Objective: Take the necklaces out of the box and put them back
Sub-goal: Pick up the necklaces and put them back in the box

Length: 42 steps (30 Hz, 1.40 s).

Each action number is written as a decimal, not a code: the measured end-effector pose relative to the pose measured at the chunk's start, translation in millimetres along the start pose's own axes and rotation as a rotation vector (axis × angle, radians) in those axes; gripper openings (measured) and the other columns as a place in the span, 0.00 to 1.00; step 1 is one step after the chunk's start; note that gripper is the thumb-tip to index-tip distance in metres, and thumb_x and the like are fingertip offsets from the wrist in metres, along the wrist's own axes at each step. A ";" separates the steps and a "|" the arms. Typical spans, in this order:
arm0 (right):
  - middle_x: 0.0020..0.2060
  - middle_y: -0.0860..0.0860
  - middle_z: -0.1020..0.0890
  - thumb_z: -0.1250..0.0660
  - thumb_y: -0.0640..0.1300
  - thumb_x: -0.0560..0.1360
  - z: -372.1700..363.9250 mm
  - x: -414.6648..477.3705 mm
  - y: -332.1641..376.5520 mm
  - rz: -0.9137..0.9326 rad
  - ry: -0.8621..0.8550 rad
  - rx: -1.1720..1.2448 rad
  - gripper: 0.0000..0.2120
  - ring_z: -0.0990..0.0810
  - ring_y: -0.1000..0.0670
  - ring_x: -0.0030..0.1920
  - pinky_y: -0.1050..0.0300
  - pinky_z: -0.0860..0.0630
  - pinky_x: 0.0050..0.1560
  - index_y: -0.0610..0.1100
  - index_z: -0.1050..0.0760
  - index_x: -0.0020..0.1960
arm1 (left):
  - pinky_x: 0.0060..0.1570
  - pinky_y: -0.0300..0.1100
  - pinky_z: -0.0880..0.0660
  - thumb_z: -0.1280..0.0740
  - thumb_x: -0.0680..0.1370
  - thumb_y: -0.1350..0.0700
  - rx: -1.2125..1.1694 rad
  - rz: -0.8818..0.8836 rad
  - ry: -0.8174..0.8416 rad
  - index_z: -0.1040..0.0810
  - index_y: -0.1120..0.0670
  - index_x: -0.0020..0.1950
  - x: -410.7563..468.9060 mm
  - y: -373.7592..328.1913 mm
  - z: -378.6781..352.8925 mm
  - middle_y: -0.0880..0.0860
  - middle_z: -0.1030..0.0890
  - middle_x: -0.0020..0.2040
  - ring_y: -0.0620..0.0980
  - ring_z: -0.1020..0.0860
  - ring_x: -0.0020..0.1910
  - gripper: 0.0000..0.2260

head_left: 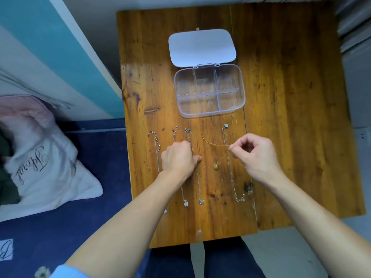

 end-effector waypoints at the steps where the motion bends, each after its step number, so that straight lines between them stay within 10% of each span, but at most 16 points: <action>1: 0.28 0.52 0.20 0.27 0.35 0.70 5.3 2.5 4.9 0.009 -0.019 0.027 0.10 0.27 0.59 0.28 0.65 0.30 0.32 0.45 0.23 0.33 | 0.47 0.48 0.26 0.28 0.73 0.43 -0.021 0.010 0.005 0.20 0.56 0.49 0.8 -0.3 -0.2 0.56 0.17 0.48 0.60 0.20 0.50 0.17; 28: 0.43 0.43 0.17 0.33 0.36 0.75 32.2 132.4 77.2 0.101 -0.065 0.076 0.05 0.15 0.51 0.40 0.60 0.18 0.39 0.43 0.19 0.46 | 0.36 0.45 0.28 0.36 0.70 0.57 -0.195 0.015 -0.060 0.24 0.58 0.38 -16.8 -3.4 -11.7 0.55 0.21 0.37 0.60 0.23 0.38 0.05; 36: 0.51 0.46 0.17 0.31 0.37 0.75 24.8 148.9 56.3 0.058 -0.080 -0.162 0.08 0.19 0.51 0.50 0.55 0.19 0.51 0.43 0.18 0.53 | 0.51 0.43 0.27 0.31 0.67 0.58 -0.491 -0.264 -0.213 0.26 0.56 0.33 -34.8 -6.9 11.0 0.48 0.21 0.55 0.47 0.26 0.56 0.06; 42: 0.63 0.46 0.22 0.31 0.42 0.75 22.6 129.7 39.6 0.072 -0.202 -0.359 0.19 0.23 0.45 0.60 0.58 0.31 0.51 0.47 0.25 0.66 | 0.37 0.54 0.21 0.32 0.71 0.60 -0.775 -0.281 -0.224 0.25 0.59 0.37 -45.8 -20.0 60.9 0.56 0.18 0.33 0.57 0.19 0.35 0.05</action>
Point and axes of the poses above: each hand's wrist, its own x-axis towards the middle knuckle, its own z-axis out of the back of the hand, y = z × x, the point moved 3 cm from there along x, towards the middle knuckle
